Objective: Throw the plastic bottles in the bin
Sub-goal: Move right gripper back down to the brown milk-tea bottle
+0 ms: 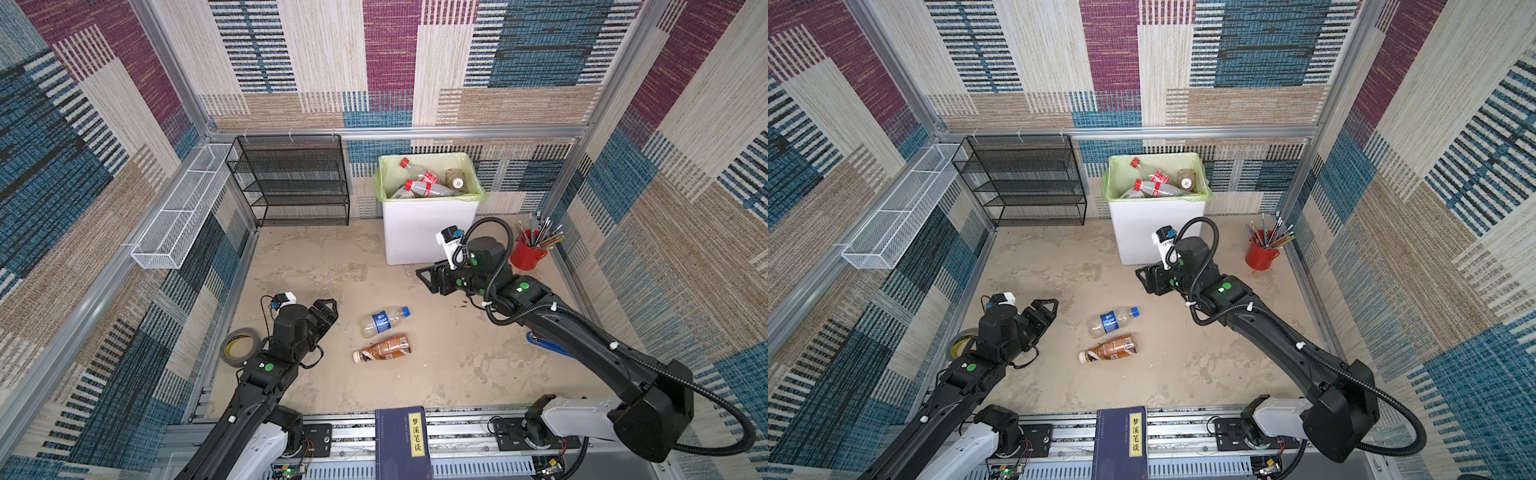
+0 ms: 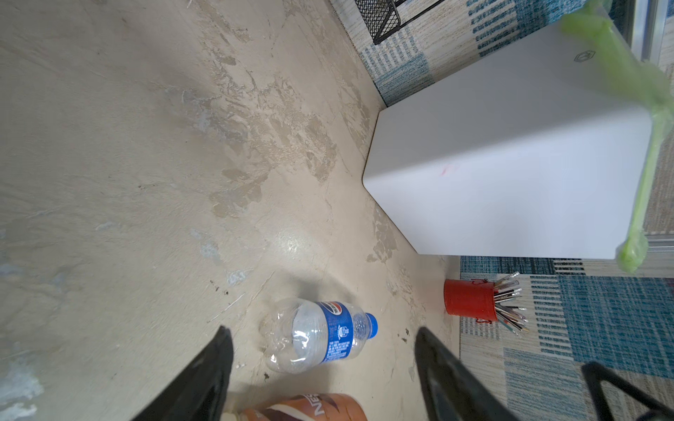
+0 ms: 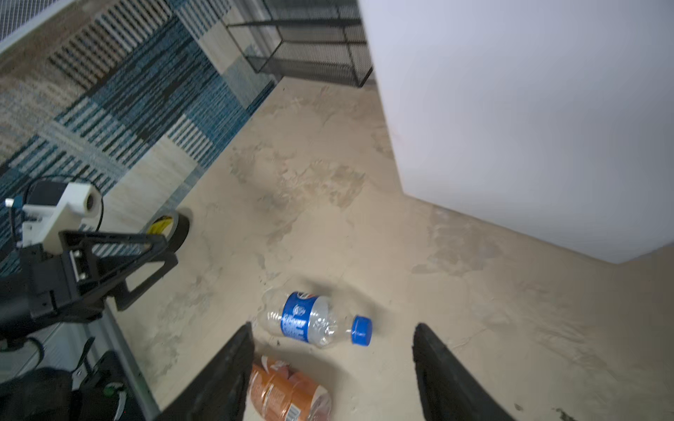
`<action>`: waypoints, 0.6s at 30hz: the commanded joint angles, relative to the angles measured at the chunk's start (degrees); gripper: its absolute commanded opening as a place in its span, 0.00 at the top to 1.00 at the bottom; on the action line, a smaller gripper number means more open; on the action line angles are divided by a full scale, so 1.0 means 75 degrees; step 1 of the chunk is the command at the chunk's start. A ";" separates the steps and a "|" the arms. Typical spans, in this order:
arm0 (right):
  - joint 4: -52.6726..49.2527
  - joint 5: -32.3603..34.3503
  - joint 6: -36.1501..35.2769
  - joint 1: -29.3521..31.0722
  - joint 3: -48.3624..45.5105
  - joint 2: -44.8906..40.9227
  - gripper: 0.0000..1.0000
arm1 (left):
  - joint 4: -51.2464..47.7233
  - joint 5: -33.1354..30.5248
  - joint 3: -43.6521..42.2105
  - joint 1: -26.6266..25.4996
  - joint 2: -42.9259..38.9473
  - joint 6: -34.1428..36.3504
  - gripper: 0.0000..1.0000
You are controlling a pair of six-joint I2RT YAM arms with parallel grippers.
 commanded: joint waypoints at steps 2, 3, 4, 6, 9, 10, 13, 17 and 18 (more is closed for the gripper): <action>-0.0644 -0.0443 -0.0642 0.0707 0.0055 0.0181 0.31 | -0.0633 -0.0066 0.0023 0.0006 -0.0321 -0.0186 0.22; -0.0728 -0.0498 -0.0849 0.0867 0.0049 0.0214 0.30 | -0.0786 -0.0102 0.0027 0.0000 -0.0458 -0.0211 0.22; -0.0799 -0.0564 -0.1070 0.0995 0.0032 0.0243 0.31 | -0.0960 -0.0124 0.0036 -0.0002 -0.0582 -0.0244 0.22; -0.0927 -0.0677 -0.1521 0.1196 -0.0012 0.0307 0.31 | -0.1407 -0.0176 0.0049 0.0003 -0.0934 -0.0356 0.23; -0.1110 -0.0866 -0.2073 0.1385 -0.0042 0.0437 0.32 | -0.2230 -0.0221 0.0066 -0.0002 -0.1584 -0.0608 0.25; -0.1167 -0.0891 -0.2206 0.1431 -0.0047 0.0490 0.33 | -0.2497 -0.0239 0.0054 -0.0003 -0.1831 -0.0683 0.25; -0.1382 -0.0915 -0.2451 0.1590 0.0024 0.0730 0.34 | -0.3344 -0.0359 0.0014 -0.0003 -0.2613 -0.1034 0.27; -0.1824 -0.0758 -0.2495 0.1918 0.0400 0.1232 0.35 | -0.3890 -0.0485 -0.0087 -0.0003 -0.3361 -0.1280 0.28; -0.1910 -0.0704 -0.2502 0.2027 0.0496 0.1376 0.34 | -0.3897 -0.0479 -0.0132 0.0001 -0.3444 -0.1329 0.28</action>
